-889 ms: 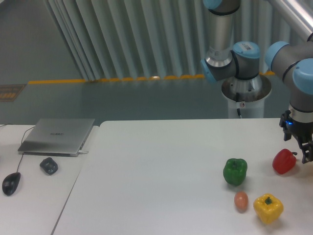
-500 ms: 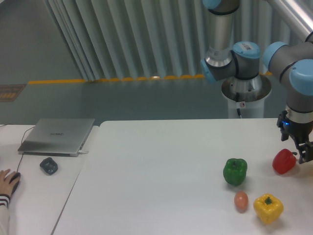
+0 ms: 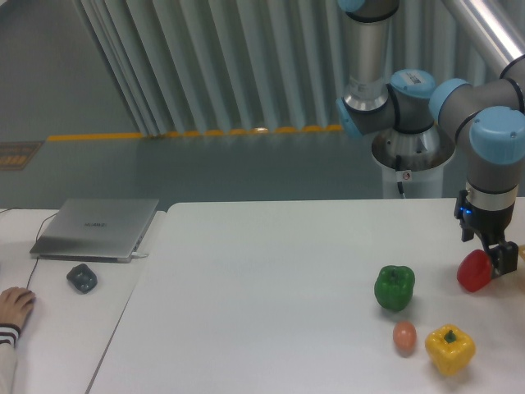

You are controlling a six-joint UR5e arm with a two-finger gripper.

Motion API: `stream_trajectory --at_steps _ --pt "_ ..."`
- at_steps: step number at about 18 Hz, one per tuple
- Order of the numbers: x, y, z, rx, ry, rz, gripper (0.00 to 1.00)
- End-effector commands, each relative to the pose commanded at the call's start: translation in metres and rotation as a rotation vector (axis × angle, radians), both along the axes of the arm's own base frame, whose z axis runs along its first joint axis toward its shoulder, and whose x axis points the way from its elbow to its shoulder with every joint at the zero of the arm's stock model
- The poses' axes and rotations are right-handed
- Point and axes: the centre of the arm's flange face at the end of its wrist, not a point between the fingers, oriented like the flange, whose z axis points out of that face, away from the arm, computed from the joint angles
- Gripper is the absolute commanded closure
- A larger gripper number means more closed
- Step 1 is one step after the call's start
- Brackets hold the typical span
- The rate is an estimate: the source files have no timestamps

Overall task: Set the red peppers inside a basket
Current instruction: 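Lower the gripper down onto the red bell pepper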

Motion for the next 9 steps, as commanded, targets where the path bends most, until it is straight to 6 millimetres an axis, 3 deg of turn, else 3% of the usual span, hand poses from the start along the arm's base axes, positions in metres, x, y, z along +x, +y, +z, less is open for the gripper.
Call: stream_trajectory --at_steps 9 --pt "0.018 0.0 -0.027 -0.128 0.046 0.034 0.0"
